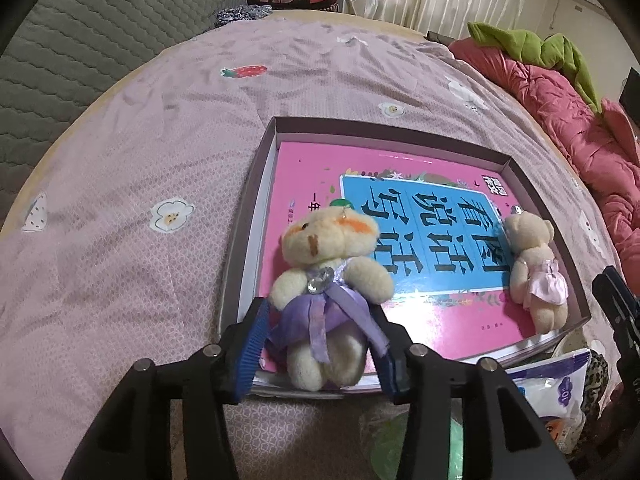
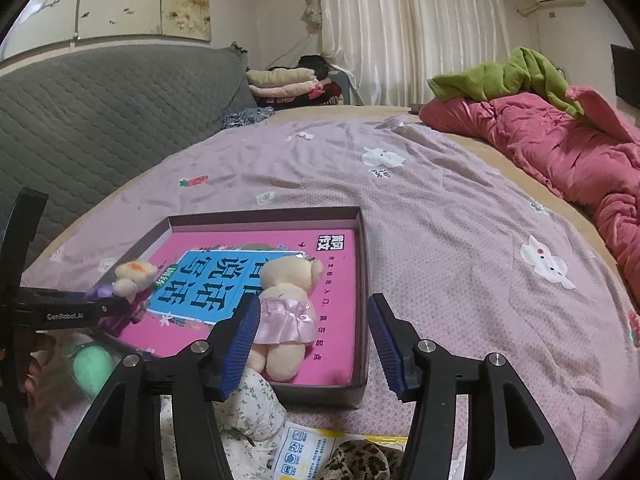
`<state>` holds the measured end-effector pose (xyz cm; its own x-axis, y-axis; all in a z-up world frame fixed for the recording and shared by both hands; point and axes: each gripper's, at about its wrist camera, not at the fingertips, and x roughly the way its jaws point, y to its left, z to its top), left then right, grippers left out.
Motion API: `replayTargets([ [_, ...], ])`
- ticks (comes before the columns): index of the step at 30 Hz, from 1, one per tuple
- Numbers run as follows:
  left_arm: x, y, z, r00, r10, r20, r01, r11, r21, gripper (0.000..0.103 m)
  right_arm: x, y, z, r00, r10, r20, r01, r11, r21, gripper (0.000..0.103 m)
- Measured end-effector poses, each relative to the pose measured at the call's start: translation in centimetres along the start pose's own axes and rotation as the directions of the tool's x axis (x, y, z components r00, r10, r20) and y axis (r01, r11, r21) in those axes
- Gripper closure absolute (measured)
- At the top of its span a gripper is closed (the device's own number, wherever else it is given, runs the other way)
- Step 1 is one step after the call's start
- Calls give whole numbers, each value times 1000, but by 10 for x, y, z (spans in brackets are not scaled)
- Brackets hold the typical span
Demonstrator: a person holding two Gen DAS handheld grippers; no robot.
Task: Organize soft objects
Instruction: 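Lower the bears onto the pink book and open both tools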
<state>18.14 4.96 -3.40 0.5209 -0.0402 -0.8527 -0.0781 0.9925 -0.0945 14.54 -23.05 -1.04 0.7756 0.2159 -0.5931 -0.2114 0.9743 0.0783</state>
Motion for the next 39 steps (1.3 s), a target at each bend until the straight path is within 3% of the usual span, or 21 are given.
replayTargets([
  [25,-46,12,-8,992,-46,118,52,997,-50,53,-9,6,0,1000,9,26,-9,1000,-2,37],
  [29,-53,10,-14,989,-47,139,58,996,-74,47,-10,5,1,999,10,33,-9,1000,-1,36],
  [39,-63,6,-23,987,-68,149,79,995,-66,46,-20,2,2,998,-4,60,4,1000,6,34],
])
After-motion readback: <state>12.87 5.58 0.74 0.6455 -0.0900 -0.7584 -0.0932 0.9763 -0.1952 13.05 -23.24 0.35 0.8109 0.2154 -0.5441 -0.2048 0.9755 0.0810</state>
